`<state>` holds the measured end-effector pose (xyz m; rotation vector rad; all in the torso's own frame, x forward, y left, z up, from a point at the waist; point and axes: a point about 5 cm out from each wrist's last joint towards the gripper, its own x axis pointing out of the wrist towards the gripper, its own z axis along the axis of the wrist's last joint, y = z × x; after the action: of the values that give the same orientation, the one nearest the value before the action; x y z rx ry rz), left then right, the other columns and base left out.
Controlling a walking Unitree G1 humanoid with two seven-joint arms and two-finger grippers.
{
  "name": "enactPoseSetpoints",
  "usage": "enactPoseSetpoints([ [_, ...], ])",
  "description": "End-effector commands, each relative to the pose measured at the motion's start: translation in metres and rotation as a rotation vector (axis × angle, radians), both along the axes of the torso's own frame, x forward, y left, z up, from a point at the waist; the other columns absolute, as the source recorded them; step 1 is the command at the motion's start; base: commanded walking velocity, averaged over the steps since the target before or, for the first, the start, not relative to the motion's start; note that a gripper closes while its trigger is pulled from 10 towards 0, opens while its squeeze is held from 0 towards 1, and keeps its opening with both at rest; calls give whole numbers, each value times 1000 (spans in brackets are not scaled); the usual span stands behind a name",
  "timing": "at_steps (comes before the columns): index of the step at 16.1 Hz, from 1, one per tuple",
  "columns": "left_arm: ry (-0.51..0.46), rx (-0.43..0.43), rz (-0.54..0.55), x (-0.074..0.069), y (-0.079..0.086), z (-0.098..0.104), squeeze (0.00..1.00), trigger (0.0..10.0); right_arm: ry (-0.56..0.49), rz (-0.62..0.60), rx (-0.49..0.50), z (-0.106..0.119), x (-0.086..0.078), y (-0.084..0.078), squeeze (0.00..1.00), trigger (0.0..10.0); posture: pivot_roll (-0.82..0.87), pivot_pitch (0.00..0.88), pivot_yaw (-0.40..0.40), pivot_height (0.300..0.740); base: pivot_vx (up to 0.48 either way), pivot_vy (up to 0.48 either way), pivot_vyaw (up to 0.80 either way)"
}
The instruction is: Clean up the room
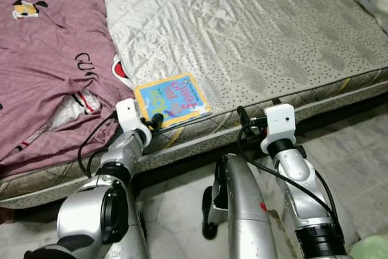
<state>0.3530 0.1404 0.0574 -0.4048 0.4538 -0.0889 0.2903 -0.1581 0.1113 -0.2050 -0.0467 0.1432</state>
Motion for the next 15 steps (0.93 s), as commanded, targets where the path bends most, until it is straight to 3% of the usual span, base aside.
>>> enactPoseSetpoints([
  [1, 40, 5, -34, -5, -5, -8, 0, 10000, 11, -13, -3, -4, -1, -3, 0, 10000, -72, 202, -57, 521, 0, 0, 0],
  [2, 26, -6, -35, -4, -5, -7, 0, 10000, 10, -13, -3, -3, -1, -3, 0, 10000, -72, 202, -57, 521, 0, 0, 0],
  [3, 9, -21, -36, -4, -5, -5, 0, 4275, 9, -14, -4, -3, 0, -2, 0, 10000, -71, 201, -55, 521, 0, 0, 0],
  [4, 3, -34, -36, -5, -6, -6, 0, 0, 8, -14, -5, -3, 0, -2, 0, 10000, -71, 201, -54, 521, 0, 0, 0],
  [9, -92, -86, 14, 2, -6, 5, 0, 0, 2, -18, -9, -3, 1, -2, 0, 10000, -71, 200, -59, 521, 0, 0, 0],
  [10, -92, -76, 1, 2, -7, 5, 0, 3804, 2, -16, -9, -3, 1, -2, 0, 10000, -71, 200, -59, 521, 0, 0, 0],
  [11, -88, -56, -9, 1, -8, 5, 0, 10000, 2, -15, -9, -3, 1, -2, 0, 10000, -71, 200, -59, 521, 0, 0, 0],
  [13, -72, -82, 14, -1, -8, 1, 0, 10000, 1, -17, -8, -3, 1, -2, 0, 10000, -71, 200, -56, 521, 0, 0, 0],
  [14, -68, -98, 29, -2, -8, -1, 878, 10000, 0, -18, -8, -3, 1, -2, 0, 10000, -73, 201, -55, 521, 0, 0, 0],
  [15, -68, -111, 37, -3, -8, -2, 1000, 10000, -1, -19, -7, -3, 0, -2, 0, 10000, -76, 202, -55, 521, 0, 0, 0],
])
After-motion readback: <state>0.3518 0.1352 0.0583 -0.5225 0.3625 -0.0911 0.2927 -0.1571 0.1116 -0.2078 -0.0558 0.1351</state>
